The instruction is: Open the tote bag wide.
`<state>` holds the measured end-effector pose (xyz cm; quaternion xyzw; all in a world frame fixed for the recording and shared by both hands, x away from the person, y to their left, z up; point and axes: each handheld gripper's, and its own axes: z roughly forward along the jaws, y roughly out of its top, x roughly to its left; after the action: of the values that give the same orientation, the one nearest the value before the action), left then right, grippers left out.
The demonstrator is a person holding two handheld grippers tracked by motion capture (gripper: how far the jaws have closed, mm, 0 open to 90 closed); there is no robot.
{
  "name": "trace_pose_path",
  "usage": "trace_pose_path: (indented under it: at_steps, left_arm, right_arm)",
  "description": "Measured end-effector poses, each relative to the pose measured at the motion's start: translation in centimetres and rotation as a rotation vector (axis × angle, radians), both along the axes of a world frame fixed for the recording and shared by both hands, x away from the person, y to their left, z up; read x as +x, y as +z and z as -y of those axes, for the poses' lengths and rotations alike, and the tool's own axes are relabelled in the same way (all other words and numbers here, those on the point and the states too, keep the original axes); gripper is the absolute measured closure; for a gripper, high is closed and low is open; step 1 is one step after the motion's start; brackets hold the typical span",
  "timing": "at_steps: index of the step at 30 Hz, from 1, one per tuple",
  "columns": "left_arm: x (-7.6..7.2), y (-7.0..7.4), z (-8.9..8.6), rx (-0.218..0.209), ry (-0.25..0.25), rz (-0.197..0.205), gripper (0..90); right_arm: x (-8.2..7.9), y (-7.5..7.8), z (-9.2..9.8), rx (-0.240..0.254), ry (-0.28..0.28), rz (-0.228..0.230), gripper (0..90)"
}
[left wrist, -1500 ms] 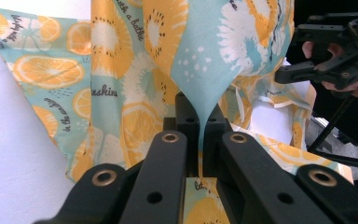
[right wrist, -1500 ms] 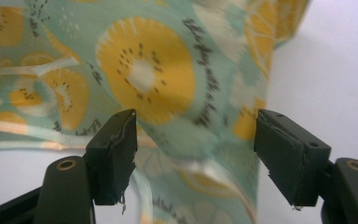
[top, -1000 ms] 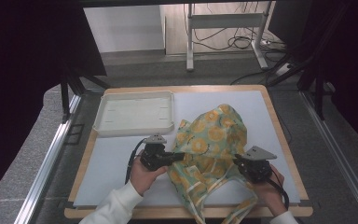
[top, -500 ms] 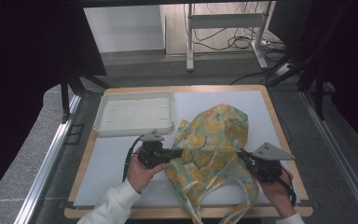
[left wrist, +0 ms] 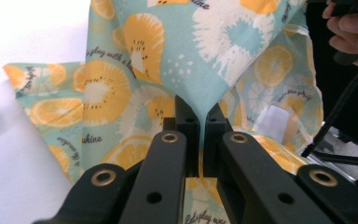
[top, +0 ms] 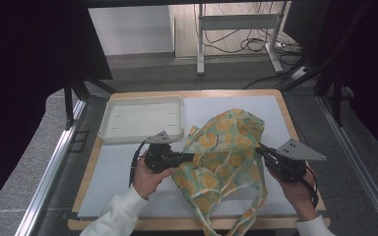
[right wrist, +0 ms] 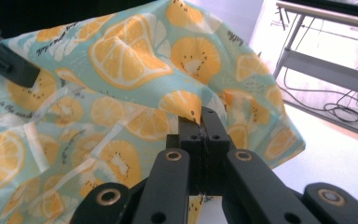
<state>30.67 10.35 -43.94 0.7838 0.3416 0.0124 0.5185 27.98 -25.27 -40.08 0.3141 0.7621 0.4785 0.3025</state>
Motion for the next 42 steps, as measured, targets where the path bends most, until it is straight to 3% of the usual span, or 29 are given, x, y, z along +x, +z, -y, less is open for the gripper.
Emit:
trace_pose_path:
  at_steps: [6,13,27,33,42]
  left_arm:
    - [0.7,0.3,0.2,-0.007,-0.004,-0.003,89.4]
    - [2.4,0.2,-0.1,-0.055,0.000,-0.049,89.4]
    - [3.6,1.8,-0.2,-0.102,0.024,-0.016,89.5]
    - [3.6,2.2,0.0,-0.068,0.043,0.018,89.6]
    - [3.9,2.5,-0.1,-0.043,0.062,0.034,89.7]
  right_arm:
    - [1.1,0.9,0.1,0.024,-0.006,0.017,88.4]
    - [3.1,2.1,-0.4,0.048,-0.002,0.023,88.4]
    - [5.7,4.0,-1.1,0.082,-0.011,0.054,88.4]
    - [6.3,4.2,-1.1,0.090,-0.020,0.054,88.4]
    - [6.7,4.2,-1.2,0.088,-0.020,0.053,88.4]
